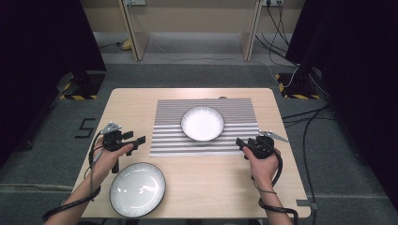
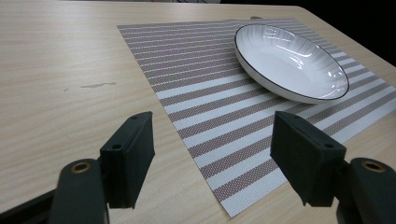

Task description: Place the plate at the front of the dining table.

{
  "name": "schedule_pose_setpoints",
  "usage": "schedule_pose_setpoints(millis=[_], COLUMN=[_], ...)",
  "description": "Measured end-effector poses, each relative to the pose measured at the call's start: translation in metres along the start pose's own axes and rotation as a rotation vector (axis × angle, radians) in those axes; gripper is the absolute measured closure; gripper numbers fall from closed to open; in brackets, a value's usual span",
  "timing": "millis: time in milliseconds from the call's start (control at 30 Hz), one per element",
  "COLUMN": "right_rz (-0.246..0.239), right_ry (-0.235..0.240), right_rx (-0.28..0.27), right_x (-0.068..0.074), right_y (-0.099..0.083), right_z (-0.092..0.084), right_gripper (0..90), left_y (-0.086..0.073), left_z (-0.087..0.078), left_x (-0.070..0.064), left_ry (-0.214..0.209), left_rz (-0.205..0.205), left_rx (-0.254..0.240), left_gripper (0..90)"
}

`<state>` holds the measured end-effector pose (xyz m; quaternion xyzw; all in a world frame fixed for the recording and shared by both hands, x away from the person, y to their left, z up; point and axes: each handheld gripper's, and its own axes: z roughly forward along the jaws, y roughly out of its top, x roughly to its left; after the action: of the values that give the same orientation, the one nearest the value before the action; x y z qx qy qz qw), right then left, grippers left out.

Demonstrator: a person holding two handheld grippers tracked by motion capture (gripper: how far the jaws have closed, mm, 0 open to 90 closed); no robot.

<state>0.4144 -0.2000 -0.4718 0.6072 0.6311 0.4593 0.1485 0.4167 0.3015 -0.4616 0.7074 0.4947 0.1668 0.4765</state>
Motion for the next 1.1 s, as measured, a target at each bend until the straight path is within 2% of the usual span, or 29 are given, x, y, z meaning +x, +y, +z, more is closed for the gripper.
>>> schedule_pose_setpoints(millis=[167,533,733,900,1100], right_rz=[0.001,0.003,0.019,0.013,0.004], right_ry=[-0.002,-0.011,-0.012,-0.026,-0.032], right_rx=[-0.009,-0.015,-0.031,-0.022,-0.026], right_x=[-0.002,-0.005,-0.007,-0.01,-0.012], right_y=[-0.005,-0.017,-0.03,-0.041,-0.045], right_z=[-0.008,-0.024,-0.035,-0.04,-0.048], right_gripper=[40.6,40.6,40.7,40.7,40.7], left_y=[-0.004,-0.015,-0.022,-0.027,-0.034], left_z=[-0.008,-0.019,-0.021,-0.025,-0.031], left_x=[-0.001,-0.001,-0.002,-0.002,0.002], left_ry=[0.011,0.013,0.01,0.017,0.028], left_rz=[0.021,0.008,0.003,-0.004,-0.016], left_rx=[-0.006,-0.016,-0.014,-0.017,-0.017], left_gripper=[29.7,29.7,29.8,29.8,29.8])
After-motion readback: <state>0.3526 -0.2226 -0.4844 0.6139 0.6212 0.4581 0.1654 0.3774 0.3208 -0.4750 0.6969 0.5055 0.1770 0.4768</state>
